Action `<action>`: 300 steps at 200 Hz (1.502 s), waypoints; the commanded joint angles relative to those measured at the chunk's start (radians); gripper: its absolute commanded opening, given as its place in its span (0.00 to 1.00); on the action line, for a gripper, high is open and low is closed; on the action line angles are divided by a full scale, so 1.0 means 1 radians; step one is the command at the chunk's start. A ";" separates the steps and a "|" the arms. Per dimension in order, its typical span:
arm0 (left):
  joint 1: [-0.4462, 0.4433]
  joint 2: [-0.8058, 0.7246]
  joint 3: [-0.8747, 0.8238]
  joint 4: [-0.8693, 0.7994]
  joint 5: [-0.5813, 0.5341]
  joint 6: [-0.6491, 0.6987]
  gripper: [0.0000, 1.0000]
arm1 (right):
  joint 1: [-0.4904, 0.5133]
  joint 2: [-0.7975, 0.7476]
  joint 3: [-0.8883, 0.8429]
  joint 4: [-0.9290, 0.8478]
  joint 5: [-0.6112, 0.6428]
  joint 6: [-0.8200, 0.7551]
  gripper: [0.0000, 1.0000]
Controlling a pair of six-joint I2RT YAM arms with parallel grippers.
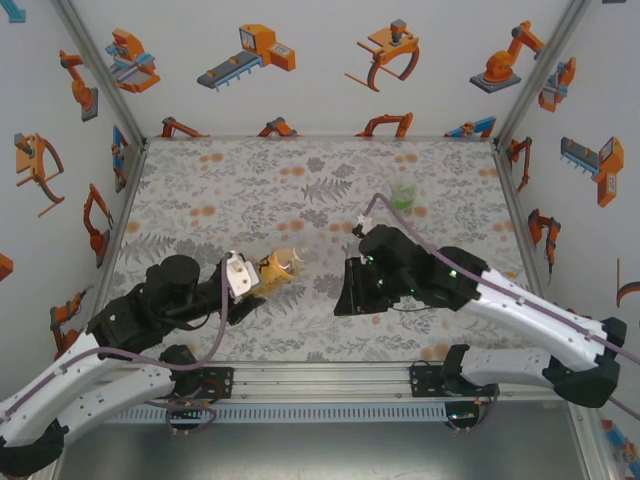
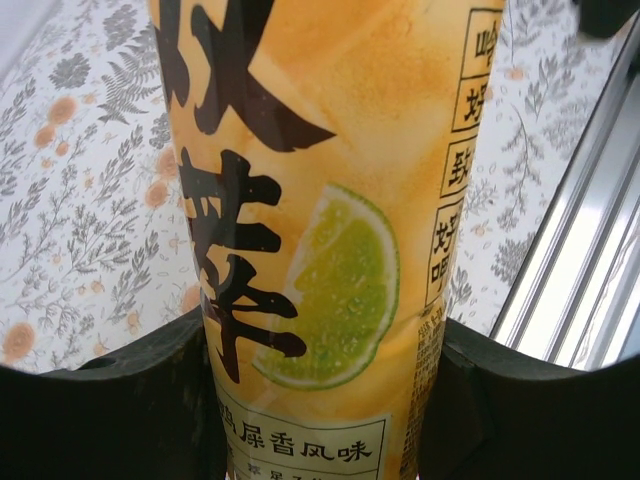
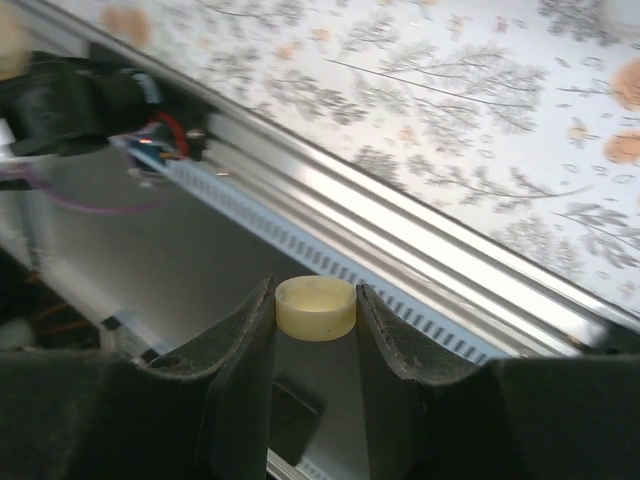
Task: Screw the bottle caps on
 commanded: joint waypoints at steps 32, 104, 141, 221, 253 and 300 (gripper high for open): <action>0.002 -0.083 -0.022 0.089 0.028 -0.158 0.00 | -0.045 0.286 -0.005 -0.051 -0.084 -0.201 0.00; 0.002 -0.100 -0.010 0.083 0.116 -0.194 0.00 | -0.072 0.610 0.032 -0.037 -0.017 -0.274 0.05; 0.002 -0.098 -0.006 0.080 0.124 -0.192 0.00 | -0.073 0.696 0.044 0.003 0.014 -0.271 0.12; 0.002 -0.087 0.007 0.055 0.130 -0.169 0.00 | -0.073 0.640 -0.055 0.184 0.137 -0.206 0.36; 0.002 -0.088 0.002 0.054 0.132 -0.168 0.00 | -0.066 0.542 -0.154 0.280 0.192 -0.156 0.38; 0.002 -0.085 -0.007 0.060 0.138 -0.166 0.00 | 0.003 0.420 -0.265 0.366 0.323 -0.138 0.43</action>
